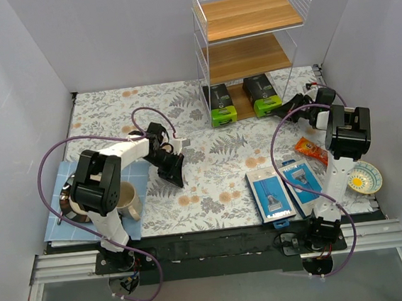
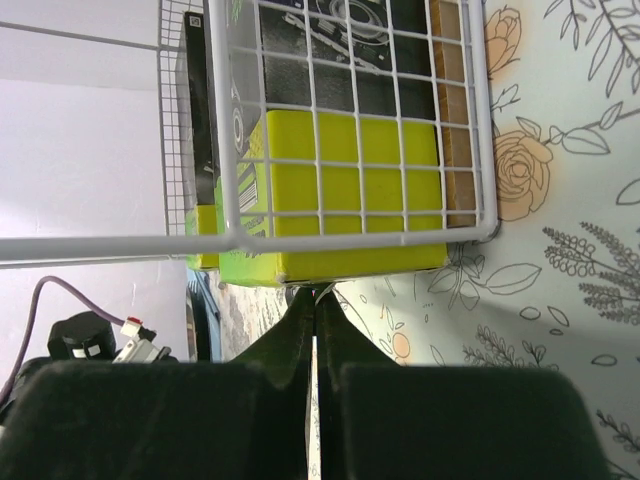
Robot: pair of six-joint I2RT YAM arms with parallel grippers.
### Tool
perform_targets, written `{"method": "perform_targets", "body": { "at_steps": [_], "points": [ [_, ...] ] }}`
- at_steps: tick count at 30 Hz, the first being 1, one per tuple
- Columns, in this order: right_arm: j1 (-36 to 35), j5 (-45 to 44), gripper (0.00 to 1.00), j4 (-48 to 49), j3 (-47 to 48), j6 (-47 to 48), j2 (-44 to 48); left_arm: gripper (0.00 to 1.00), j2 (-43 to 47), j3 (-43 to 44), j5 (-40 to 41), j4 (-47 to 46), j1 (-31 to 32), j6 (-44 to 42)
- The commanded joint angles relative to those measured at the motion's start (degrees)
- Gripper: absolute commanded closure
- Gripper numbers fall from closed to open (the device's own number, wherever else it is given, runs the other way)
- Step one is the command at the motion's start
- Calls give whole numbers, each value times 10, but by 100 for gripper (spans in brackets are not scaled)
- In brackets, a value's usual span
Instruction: Place and organize the shaving razors onto the shelf
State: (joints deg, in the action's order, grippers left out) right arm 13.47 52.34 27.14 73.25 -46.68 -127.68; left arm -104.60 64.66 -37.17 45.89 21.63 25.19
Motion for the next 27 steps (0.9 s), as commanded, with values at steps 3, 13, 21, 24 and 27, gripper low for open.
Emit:
{"method": "perform_targets", "body": {
  "at_steps": [3, 13, 21, 24, 27],
  "points": [
    [-3, -28, 99, 20, 30, -10, -6, 92, -3, 23, 5, 1, 13, -14],
    [-14, -63, 99, 23, 9, -40, 16, 93, -2, 20, 12, 2, 25, -16],
    [-18, -68, 99, 19, 14, -50, 24, 94, -3, 19, 15, 0, 26, -15],
    [-21, -71, 99, 11, 43, -41, 9, 94, -4, 23, 17, 0, 29, -15],
    [-28, -72, 99, 6, 64, -31, -1, 94, -3, 23, 24, -1, 33, -13]
  ]
}}
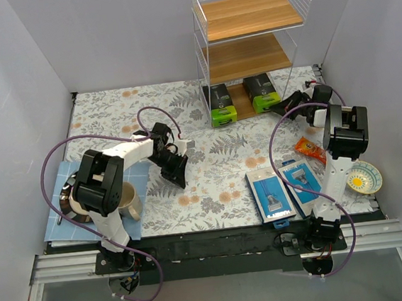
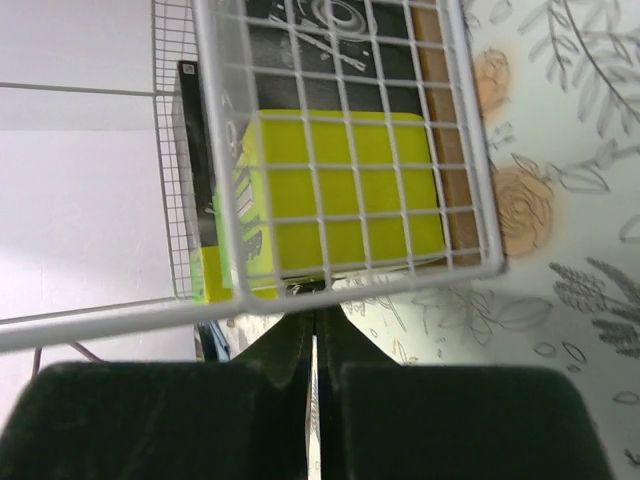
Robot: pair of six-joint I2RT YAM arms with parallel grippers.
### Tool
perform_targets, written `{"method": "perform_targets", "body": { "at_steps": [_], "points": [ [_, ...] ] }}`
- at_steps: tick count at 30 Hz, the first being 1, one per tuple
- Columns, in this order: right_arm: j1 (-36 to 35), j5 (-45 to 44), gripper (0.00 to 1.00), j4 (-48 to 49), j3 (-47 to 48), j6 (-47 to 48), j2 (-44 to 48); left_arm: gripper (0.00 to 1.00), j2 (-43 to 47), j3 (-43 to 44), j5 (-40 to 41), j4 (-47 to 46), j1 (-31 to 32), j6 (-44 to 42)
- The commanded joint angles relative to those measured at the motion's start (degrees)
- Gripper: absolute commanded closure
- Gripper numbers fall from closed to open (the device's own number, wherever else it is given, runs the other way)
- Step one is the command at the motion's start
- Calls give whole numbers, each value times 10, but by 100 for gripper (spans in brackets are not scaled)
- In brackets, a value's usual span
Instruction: Place and organize the shaving razors onto the shelf
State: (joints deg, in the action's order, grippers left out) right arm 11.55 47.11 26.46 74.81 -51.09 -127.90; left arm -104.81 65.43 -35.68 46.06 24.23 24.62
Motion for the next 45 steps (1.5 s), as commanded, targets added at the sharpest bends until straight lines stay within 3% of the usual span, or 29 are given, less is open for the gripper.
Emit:
{"method": "perform_targets", "body": {
  "at_steps": [1, 4, 6, 7, 9, 13, 19, 20, 24, 25, 27, 30, 35, 45],
  "points": [
    [-9, -19, 99, 11, 50, 15, -1, 94, 0, 16, 12, -4, 8, -7],
    [-11, -21, 99, 6, 47, 19, 3, 97, 0, 16, 26, -5, 14, -5],
    [-11, -23, 83, -2, 45, 27, 9, 100, 0, 19, 37, -5, 16, 9],
    [-10, -21, 69, -5, 39, 40, 21, 100, 0, 21, 46, -8, 17, 16],
    [-9, -14, 60, -10, 29, 53, 46, 100, -1, 23, 66, -11, 17, 37],
    [0, -8, 31, -32, -19, 92, 105, 100, -2, 33, 83, -26, 17, 59],
    [38, 12, 26, -126, -51, 215, 205, 100, 16, 90, 62, -62, 20, 91],
    [40, 4, 26, -163, -44, 277, 215, 100, 19, 99, 55, -67, 21, 92],
    [42, -6, 22, -163, -57, 386, 275, 77, 26, 159, 15, -107, 29, 118],
    [42, -13, 22, -144, -64, 395, 286, 65, 21, 194, 11, -115, 29, 132],
    [41, -24, 21, -145, -50, 432, 299, 64, 21, 228, 18, -149, 30, 151],
    [40, -21, 21, -164, -13, 449, 303, 52, 37, 270, 77, -227, 31, 191],
    [38, -42, 22, -141, 27, 453, 328, 45, 75, 276, 148, -337, 31, 203],
    [13, -137, 23, -89, 86, 462, 322, 41, 88, 260, 87, -488, 31, 179]
  ]
}}
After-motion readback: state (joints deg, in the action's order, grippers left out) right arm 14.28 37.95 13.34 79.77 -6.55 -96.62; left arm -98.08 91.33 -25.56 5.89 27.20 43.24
